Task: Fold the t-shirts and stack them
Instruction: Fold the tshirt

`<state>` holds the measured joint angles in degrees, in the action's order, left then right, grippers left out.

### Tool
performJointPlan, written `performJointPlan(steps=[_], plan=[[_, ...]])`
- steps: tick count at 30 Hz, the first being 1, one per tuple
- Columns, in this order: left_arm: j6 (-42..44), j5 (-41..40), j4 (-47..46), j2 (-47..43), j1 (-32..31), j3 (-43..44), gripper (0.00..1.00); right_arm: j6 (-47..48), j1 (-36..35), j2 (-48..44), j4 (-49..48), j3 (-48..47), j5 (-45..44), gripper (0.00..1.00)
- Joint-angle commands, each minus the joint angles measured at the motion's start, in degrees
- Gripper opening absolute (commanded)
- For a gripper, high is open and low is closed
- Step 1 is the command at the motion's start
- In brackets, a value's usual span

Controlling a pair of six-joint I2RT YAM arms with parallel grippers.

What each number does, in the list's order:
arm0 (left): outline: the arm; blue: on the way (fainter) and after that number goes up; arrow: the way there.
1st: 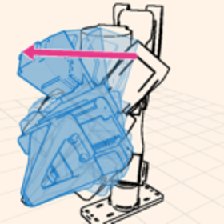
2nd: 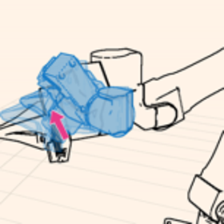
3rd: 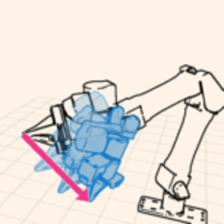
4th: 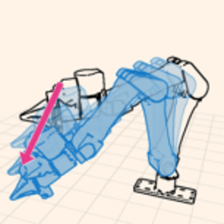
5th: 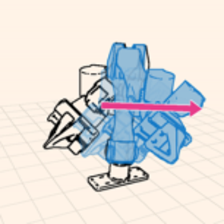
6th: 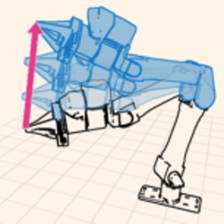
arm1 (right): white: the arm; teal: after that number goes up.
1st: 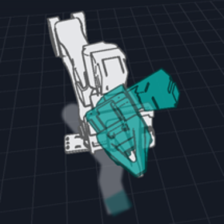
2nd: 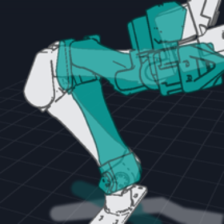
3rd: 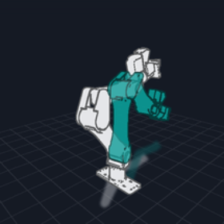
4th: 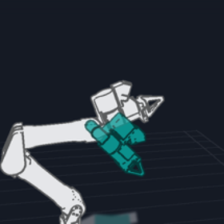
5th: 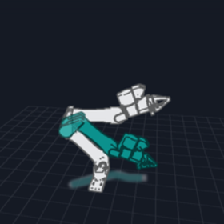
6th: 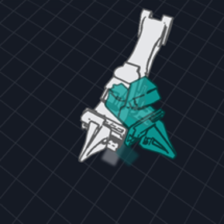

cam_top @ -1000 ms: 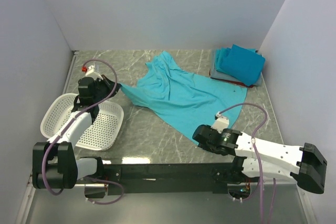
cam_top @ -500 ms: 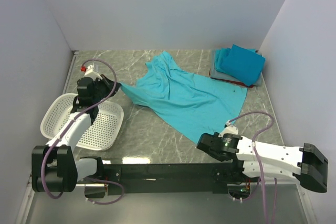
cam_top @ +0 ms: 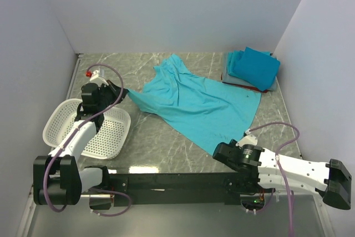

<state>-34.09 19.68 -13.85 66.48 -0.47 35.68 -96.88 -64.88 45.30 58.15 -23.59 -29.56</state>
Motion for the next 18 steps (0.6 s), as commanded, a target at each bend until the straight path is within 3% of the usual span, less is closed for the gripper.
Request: performJointPlan(steps=[1,18], plan=[[0.1,1.2,-2.1,-1.7,0.3,-0.3,0.01,-1.6,0.2,1.5,0.5,-0.4,-4.1,0.49],[0.0,1.7,-2.6,-1.6,0.3,-0.7,0.01,5.9,5.1,7.0,-8.4,-0.1,-3.6,0.44]])
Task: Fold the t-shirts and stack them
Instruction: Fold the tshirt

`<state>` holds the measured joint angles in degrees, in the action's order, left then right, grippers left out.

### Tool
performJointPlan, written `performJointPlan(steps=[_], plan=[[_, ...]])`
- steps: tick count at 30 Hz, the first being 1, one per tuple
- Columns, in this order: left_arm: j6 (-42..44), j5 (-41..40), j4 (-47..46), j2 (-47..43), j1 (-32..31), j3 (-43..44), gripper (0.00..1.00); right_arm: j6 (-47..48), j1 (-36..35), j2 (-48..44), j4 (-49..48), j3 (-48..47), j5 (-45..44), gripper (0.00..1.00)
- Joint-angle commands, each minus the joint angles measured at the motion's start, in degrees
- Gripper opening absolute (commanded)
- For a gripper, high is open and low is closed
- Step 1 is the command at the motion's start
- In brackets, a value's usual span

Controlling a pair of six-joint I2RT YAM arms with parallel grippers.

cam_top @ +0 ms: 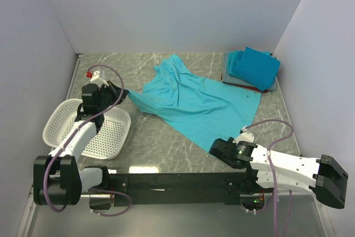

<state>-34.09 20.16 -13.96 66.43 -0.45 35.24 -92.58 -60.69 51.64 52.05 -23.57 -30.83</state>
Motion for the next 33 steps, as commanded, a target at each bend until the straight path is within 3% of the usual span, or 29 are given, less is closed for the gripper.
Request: performJointPlan(steps=[1,3,7,10,16,22,33], plan=[[0.0,1.3,-2.6,-1.5,0.3,-0.3,0.01,2.0,1.3,1.1,-2.8,-0.2,-2.3,0.42],[-0.1,1.3,-2.7,-1.5,0.3,-0.4,0.01,3.0,1.4,1.6,-3.3,-0.8,-2.1,0.37],[0.2,1.2,-2.3,-1.7,0.3,-0.4,0.01,3.8,1.5,2.6,-0.7,-2.9,-2.3,0.10],[0.2,0.9,-2.2,-2.2,0.3,-0.4,0.01,4.4,1.5,2.6,2.5,-6.6,-2.8,0.03],[0.4,1.0,-2.3,-2.1,0.3,-0.5,0.01,4.3,1.4,1.0,10.4,-13.4,-5.6,0.06],[0.2,1.6,-2.7,-1.5,0.3,-0.4,0.01,3.7,1.4,0.0,10.6,-13.1,-5.7,0.34],[0.3,1.5,-2.7,-1.3,0.3,-0.5,0.01,4.1,-0.7,6.3,6.6,-11.2,-1.2,0.35]])
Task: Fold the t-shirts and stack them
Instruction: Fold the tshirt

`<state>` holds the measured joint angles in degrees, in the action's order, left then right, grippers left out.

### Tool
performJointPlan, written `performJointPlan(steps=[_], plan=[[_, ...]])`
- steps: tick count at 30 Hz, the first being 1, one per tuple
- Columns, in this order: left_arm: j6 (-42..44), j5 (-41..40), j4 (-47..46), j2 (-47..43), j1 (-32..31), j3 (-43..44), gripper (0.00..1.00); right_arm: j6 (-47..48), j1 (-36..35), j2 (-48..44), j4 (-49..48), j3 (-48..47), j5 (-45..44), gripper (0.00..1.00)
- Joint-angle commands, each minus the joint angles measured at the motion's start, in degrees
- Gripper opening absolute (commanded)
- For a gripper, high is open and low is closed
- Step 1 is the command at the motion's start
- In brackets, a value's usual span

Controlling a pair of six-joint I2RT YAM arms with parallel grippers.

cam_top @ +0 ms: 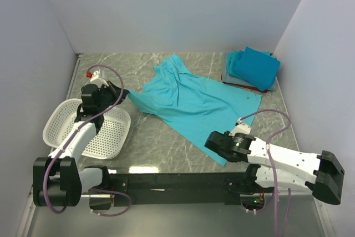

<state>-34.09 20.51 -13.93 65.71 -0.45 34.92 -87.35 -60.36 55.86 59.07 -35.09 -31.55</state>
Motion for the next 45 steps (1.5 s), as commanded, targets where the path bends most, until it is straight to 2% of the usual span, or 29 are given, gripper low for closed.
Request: performJointPlan(steps=[1,13,28,38,43,45], plan=[[0.3,1.2,-2.7,-0.6,0.3,-0.2,0.01,-2.0,-1.8,2.6,0.0,0.3,-0.3,0.35],[0.2,1.4,-2.7,-0.8,0.3,-0.3,0.01,-4.9,-4.9,4.2,-1.1,4.4,5.1,0.36],[0.1,2.1,-2.9,-1.1,1.5,-0.5,0.01,-7.7,-7.1,8.7,-3.0,6.2,7.6,0.40],[-0.2,1.7,-3.3,-1.2,1.5,-0.6,0.01,-6.7,-7.3,6.6,-3.6,7.1,6.5,0.31],[-0.1,1.7,-3.5,-0.5,1.5,-0.6,0.01,-6.3,-7.2,4.4,-3.5,8.3,6.0,0.31],[-0.1,1.8,-3.4,-0.2,1.5,-0.5,0.01,-5.7,-7.2,3.5,-3.8,8.6,5.8,0.25]])
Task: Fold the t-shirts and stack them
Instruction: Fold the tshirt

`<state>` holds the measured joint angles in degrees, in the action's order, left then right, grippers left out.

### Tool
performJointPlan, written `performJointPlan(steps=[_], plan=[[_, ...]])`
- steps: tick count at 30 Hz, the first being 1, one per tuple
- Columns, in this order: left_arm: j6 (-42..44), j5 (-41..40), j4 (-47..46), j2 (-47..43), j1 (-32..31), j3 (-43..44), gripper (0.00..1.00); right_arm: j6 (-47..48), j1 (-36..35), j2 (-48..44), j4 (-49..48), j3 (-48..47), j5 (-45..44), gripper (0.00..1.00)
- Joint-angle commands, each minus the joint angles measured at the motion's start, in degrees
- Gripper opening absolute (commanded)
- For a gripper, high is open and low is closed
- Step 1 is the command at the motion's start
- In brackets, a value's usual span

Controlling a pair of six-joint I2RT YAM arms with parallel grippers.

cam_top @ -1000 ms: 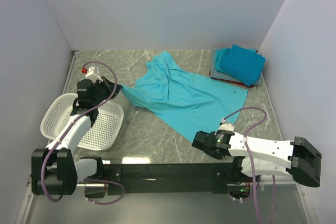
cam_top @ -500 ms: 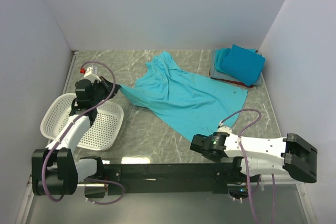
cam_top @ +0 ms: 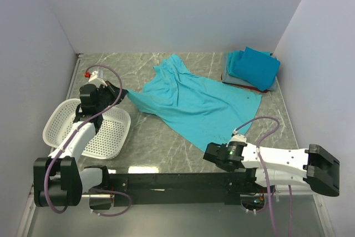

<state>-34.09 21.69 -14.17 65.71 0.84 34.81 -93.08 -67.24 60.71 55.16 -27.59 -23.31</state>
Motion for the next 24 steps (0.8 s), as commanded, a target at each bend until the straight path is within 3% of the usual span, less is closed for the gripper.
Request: performJointPlan(steps=[1,4,13,24], plan=[[0.0,0.4,-3.1,-0.3,0.2,-0.4,0.01,0.3,-0.3,-1.5,-0.1,1.2,-2.5,0.22],[0.2,-1.1,-3.1,-1.0,0.2,-0.5,0.01,1.1,-0.3,-1.9,0.3,1.1,-2.6,0.00],[-1.0,-0.5,-3.5,-1.3,-2.0,-0.6,0.01,9.3,0.4,-8.4,6.4,-5.4,-7.5,0.00],[-2.2,-15.9,8.3,-6.2,-13.7,2.5,0.01,22.8,2.6,-11.3,6.7,-11.9,-6.6,0.00]])
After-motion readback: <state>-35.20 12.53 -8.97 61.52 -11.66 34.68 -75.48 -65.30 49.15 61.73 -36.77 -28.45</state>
